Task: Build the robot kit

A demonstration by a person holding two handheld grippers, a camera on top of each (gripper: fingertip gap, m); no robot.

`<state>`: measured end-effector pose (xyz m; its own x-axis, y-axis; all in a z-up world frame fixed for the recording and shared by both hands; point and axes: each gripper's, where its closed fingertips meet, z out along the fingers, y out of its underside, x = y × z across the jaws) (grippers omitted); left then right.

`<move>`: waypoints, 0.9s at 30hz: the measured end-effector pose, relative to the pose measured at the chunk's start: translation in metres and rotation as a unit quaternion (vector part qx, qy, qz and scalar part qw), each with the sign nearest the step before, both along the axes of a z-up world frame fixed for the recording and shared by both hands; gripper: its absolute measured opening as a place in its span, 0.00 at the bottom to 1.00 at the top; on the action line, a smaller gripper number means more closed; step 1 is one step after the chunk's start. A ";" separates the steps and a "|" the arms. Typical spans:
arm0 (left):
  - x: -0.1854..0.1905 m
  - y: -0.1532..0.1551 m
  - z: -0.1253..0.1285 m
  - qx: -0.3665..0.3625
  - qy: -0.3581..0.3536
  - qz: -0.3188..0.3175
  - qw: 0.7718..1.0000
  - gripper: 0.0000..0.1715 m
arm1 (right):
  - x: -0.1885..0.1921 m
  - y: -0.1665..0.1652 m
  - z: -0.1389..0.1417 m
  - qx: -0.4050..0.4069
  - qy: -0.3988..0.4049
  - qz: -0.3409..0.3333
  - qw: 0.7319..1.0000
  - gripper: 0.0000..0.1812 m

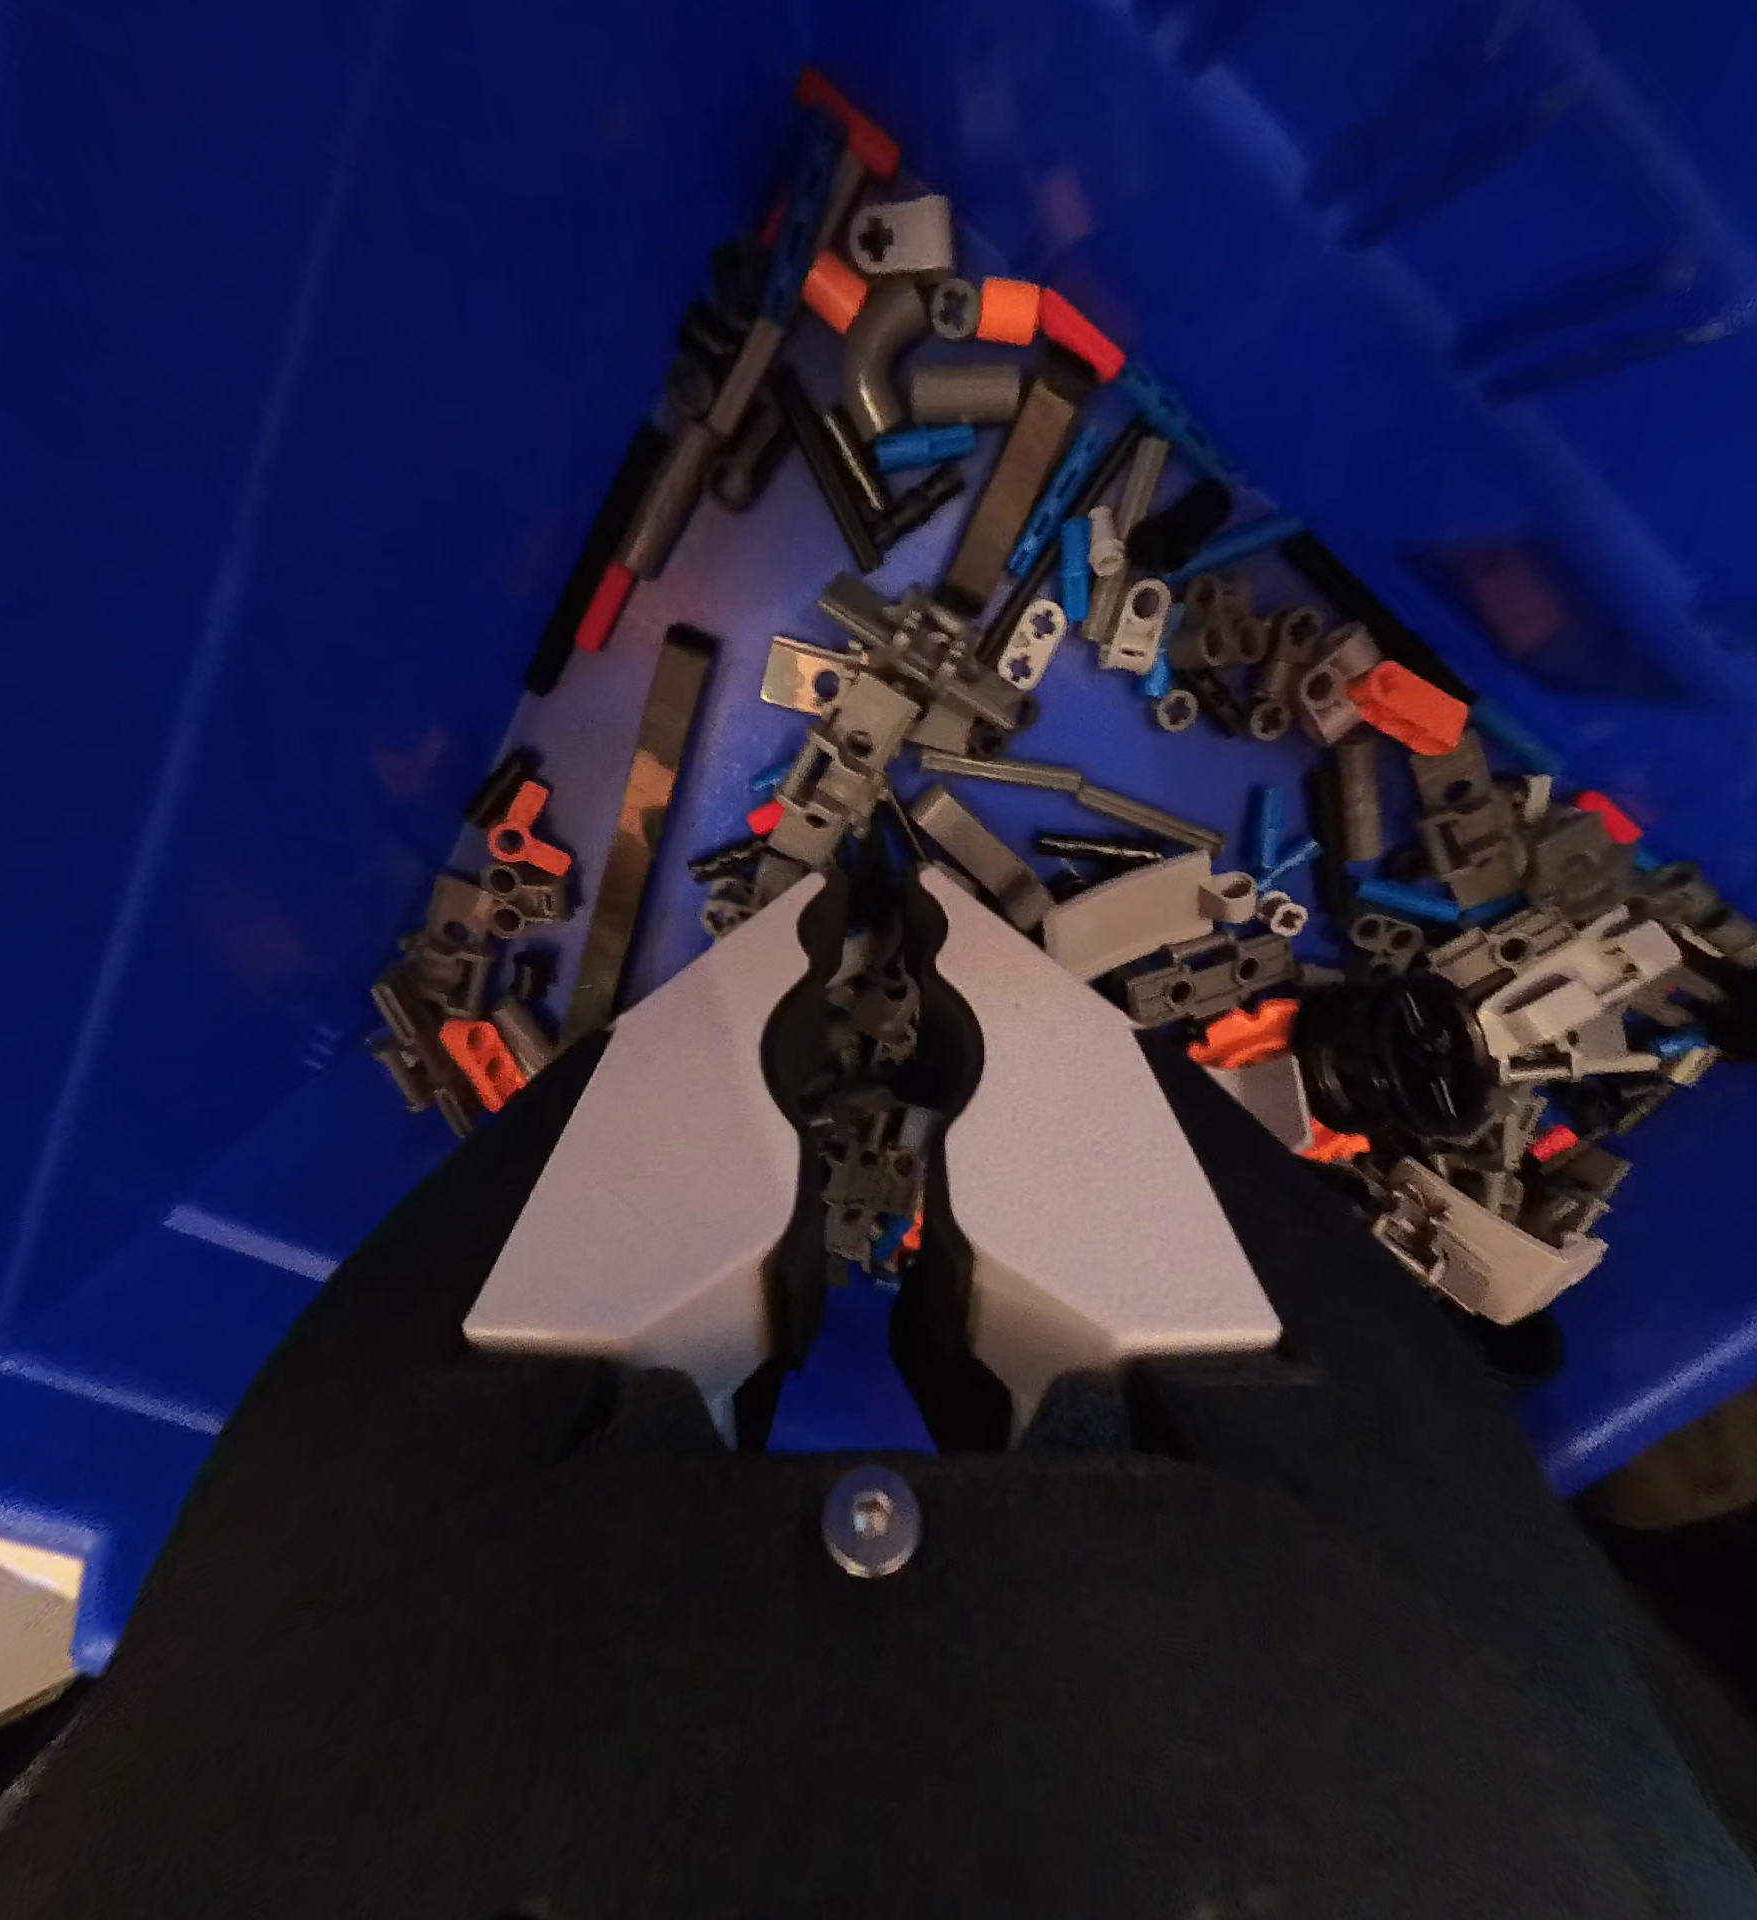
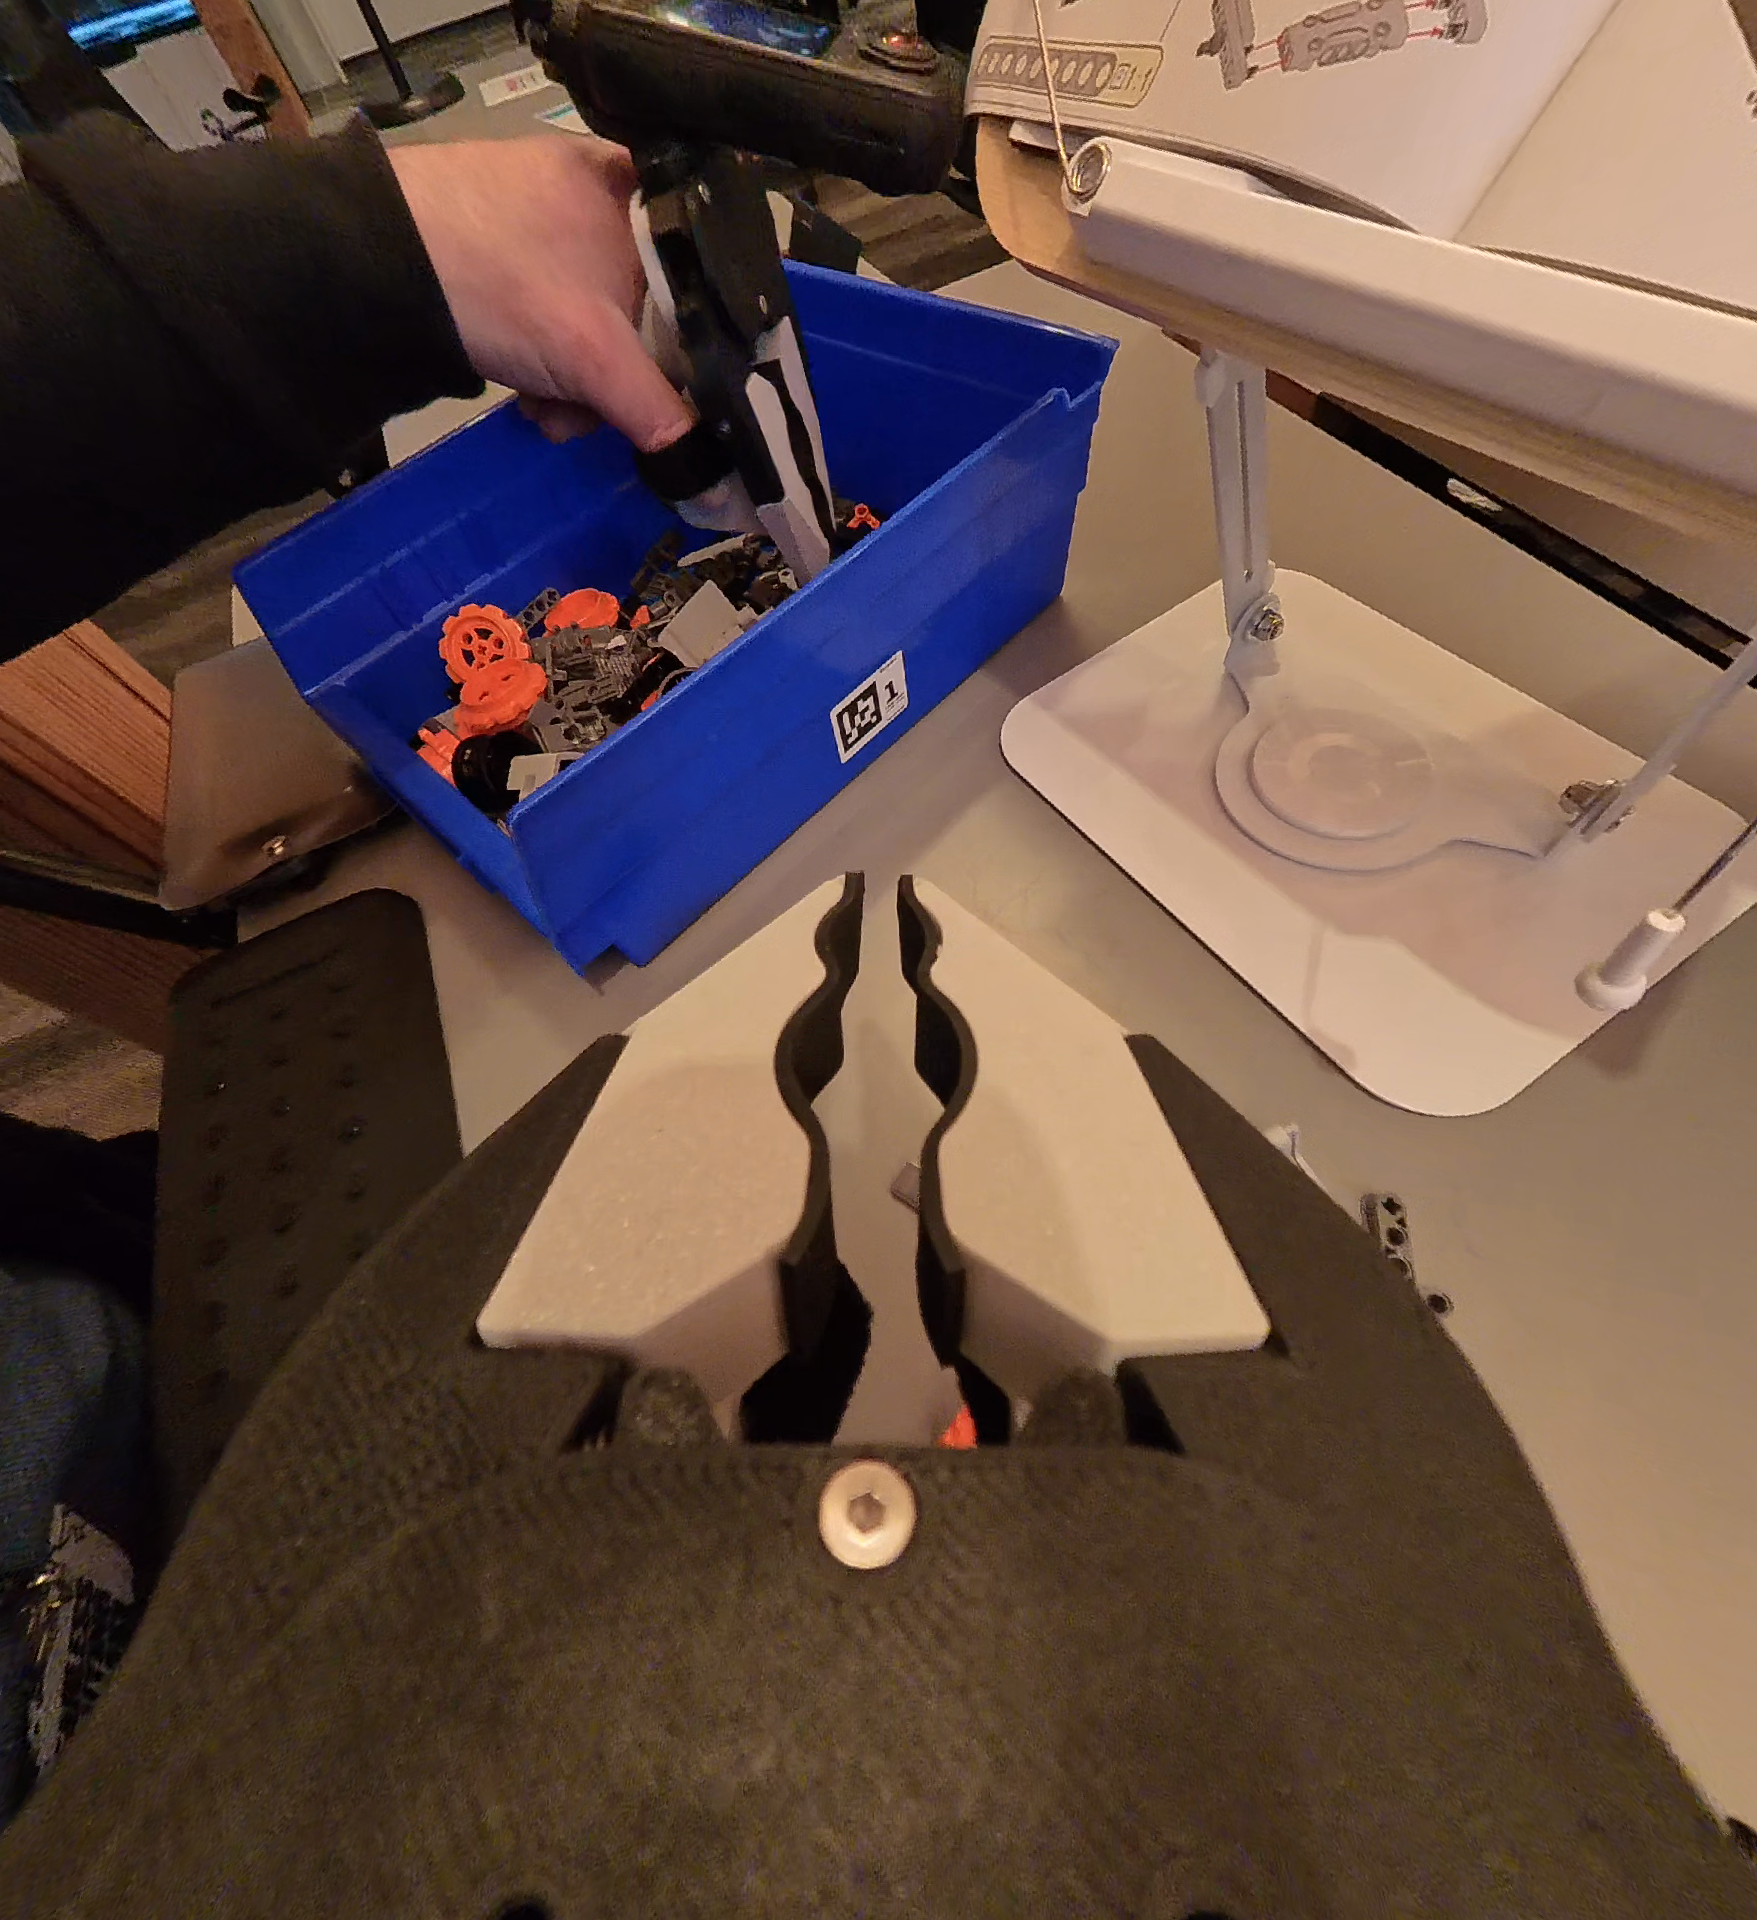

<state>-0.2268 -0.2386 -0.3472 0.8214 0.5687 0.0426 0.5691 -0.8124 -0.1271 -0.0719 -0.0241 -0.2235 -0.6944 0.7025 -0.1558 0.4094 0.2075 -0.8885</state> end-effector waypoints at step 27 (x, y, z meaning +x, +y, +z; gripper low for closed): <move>-0.005 0.020 0.023 0.130 -0.044 0.048 0.989 0.04 | -0.006 0.011 0.000 -0.036 -0.008 -0.012 0.999 0.02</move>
<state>-0.2322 -0.2185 -0.3245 0.7508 0.6048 0.2657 0.6602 -0.7005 -0.2711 -0.0776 -0.0133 -0.2237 -0.6751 0.7052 -0.2168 0.4269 0.1337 -0.8944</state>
